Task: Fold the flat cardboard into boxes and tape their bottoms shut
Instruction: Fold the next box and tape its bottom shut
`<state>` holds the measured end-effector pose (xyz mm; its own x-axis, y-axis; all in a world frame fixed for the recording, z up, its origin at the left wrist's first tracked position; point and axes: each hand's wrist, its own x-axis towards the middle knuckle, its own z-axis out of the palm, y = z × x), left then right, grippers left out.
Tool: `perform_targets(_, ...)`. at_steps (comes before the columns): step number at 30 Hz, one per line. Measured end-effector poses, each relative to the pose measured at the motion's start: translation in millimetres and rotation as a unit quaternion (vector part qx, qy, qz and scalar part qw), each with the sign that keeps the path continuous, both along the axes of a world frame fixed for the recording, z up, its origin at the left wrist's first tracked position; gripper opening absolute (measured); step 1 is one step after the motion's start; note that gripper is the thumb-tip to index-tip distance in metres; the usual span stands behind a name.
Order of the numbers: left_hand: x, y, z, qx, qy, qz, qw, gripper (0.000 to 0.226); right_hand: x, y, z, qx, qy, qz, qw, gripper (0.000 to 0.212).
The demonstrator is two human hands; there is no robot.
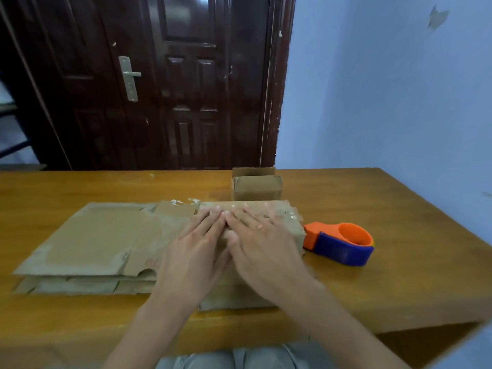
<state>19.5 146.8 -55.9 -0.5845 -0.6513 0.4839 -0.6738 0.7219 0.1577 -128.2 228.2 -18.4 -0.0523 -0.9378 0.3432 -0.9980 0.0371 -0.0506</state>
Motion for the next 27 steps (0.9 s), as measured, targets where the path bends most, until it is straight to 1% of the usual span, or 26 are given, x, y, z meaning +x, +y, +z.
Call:
perform_targets(3, 0.7, 2.5, 2.2, 0.006, 0.017, 0.022, 1.0, 0.066, 10.9, -6.2, -5.4, -0.005, -0.02, 0.008, 1.0, 0.067)
perform_targets(7, -2.1, 4.7, 0.8, -0.013, -0.009, 0.066, 0.998, 0.07, -31.0, 5.5, -9.7, -0.036, -0.013, -0.019, 0.999, 0.063)
perform_targets(9, -2.5, 5.3, 2.7, -0.012, -0.011, 0.063, 0.998, 0.073, -54.1, 15.8, -14.3, -0.072, 0.006, -0.045, 0.996, 0.06)
perform_targets(13, -4.8, 0.5, 1.6, 0.004, -0.005, 0.044, 0.999, 0.076, -72.2, 19.6, -28.2, -0.125, 0.025, -0.043, 0.991, 0.051)
perform_targets(15, -3.9, 1.0, 0.6, 0.006, -0.009, 0.035, 0.999, 0.079, -65.7, 16.7, -34.5, -0.157, 0.007, -0.058, 0.986, 0.051)
perform_targets(18, -6.0, 3.6, 1.7, 0.02, -0.01, 0.035, 0.999, 0.085, -52.9, 12.3, -45.1, -0.2, -0.044, -0.1, 0.974, 0.047)
perform_targets(21, -11.8, 7.1, 7.8, -0.001, -0.016, 0.045, 0.999, 0.086, -48.0, 8.1, -47.5, -0.206, -0.057, -0.126, 0.969, 0.046)
perform_targets(24, -14.4, 8.2, 13.9, -0.021, -0.031, 0.058, 0.998, 0.083, -46.8, 10.4, -47.6, -0.195, -0.065, -0.119, 0.971, 0.047)
perform_targets(27, -21.9, 14.0, 14.3, -0.042, -0.066, 0.083, 0.993, 0.08, -51.6, 15.0, -44.2, -0.194, -0.122, -0.072, 0.971, 0.047)
